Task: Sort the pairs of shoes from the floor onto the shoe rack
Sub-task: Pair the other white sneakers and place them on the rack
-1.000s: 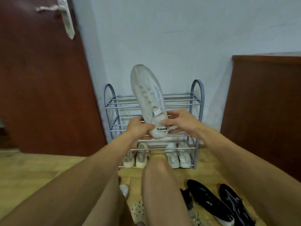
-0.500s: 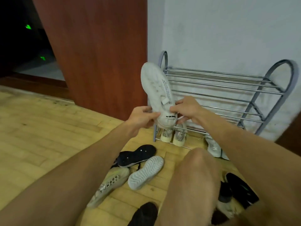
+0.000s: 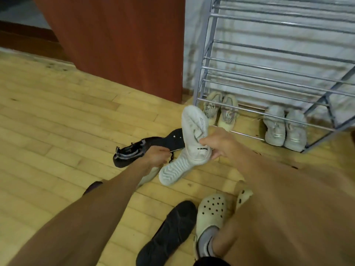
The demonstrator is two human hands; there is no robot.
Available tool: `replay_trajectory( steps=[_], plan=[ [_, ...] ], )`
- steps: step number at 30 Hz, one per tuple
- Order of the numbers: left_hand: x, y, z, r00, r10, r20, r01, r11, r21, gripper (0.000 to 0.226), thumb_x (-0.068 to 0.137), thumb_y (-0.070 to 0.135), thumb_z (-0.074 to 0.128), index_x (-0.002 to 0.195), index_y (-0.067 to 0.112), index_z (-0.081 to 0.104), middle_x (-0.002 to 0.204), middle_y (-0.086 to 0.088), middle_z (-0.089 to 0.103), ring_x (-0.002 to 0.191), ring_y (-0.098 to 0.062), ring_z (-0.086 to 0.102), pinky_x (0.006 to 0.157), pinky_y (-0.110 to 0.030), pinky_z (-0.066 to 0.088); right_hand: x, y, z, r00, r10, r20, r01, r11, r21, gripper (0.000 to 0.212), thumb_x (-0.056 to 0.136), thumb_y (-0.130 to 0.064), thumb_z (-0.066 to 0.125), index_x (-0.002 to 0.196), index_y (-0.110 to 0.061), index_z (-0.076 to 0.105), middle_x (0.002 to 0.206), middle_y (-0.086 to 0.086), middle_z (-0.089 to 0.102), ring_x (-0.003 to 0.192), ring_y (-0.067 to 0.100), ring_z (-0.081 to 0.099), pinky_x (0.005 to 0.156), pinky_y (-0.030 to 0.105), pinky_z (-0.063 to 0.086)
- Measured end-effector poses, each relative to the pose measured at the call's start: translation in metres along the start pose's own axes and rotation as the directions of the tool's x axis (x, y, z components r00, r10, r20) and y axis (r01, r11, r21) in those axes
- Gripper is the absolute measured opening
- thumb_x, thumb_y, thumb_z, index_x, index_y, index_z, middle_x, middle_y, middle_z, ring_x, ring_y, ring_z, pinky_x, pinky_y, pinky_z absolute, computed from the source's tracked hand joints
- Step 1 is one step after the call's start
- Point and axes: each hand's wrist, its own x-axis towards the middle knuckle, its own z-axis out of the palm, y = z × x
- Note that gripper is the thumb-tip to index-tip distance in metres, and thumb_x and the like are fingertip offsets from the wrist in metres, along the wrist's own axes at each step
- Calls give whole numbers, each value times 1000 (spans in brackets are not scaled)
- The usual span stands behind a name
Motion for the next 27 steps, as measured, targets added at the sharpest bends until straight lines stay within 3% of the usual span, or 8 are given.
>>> replay_trajectory(
  steps=[2, 4, 6, 8, 12, 18, 22, 27],
  plan=[
    [16, -19, 6, 999, -39, 13, 38, 998, 58, 14, 86, 14, 61, 100, 12, 64, 92, -7, 59, 73, -11, 53, 63, -21, 42, 14, 16, 9, 998, 55, 33, -55, 998, -6, 45, 78, -11, 73, 120, 0, 59, 113, 22, 66, 96, 37, 68, 74, 47, 60],
    [34, -36, 15, 997, -65, 45, 55, 980, 189, 12, 82, 16, 62, 91, 8, 63, 106, -15, 60, 89, -18, 53, 78, -27, 40, 25, 35, 15, 994, 91, 59, -89, 995, -42, 42, 78, -14, 73, 117, -3, 62, 112, 17, 67, 93, 33, 67, 68, 43, 60],
    [50, -49, 23, 990, -91, 111, 36, 907, 419, 35, 91, 20, 56, 124, 5, 56, 137, -16, 50, 119, -24, 50, 95, -30, 38, 34, 54, 16, 995, 93, 36, -89, 992, -84, 33, 77, -15, 72, 108, -7, 66, 102, 12, 68, 87, 29, 66, 61, 38, 60],
    [58, -52, 29, 983, -64, 170, -44, 826, 561, 50, 97, 21, 48, 144, 8, 37, 151, -13, 37, 135, -27, 40, 105, -29, 31, 44, 69, 15, 995, 96, 3, -95, 989, -115, 30, 75, -16, 73, 102, -6, 66, 99, 12, 68, 87, 30, 68, 63, 39, 61],
    [80, -61, 42, 981, -69, 182, -66, 761, 645, 54, 97, 17, 48, 147, 10, 30, 153, -13, 35, 137, -29, 37, 108, -31, 28, 62, 84, 15, 995, 104, 3, -103, 989, -107, 20, 76, -20, 74, 83, -4, 64, 89, 16, 69, 77, 31, 70, 68, 45, 62],
    [101, -73, 69, 995, -92, -35, 89, 689, 719, 65, 99, 20, 44, 150, 1, 8, 156, -21, 15, 144, -37, 18, 116, -40, 20, 72, 100, 11, 993, 120, -7, -120, 990, -78, 28, 74, -16, 74, 97, -1, 66, 93, 15, 68, 76, 27, 67, 70, 43, 62],
    [100, -75, 77, 988, -111, -104, 152, 719, 678, 70, 93, 27, 58, 148, 3, 22, 151, -24, 28, 140, -37, 25, 113, -42, 28, 68, 107, 7, 993, 118, -6, -118, 990, -78, 32, 74, -12, 73, 103, -2, 66, 96, 15, 69, 77, 27, 68, 65, 39, 61],
    [77, -88, 79, 984, -158, -83, 176, 789, 589, 64, 79, 34, 74, 129, -1, 54, 133, -15, 52, 128, -31, 45, 99, -36, 44, 56, 115, 3, 988, 154, 13, -154, 988, -19, 41, 69, -12, 74, 108, -3, 65, 98, 16, 69, 83, 30, 70, 68, 47, 62]
  ],
)
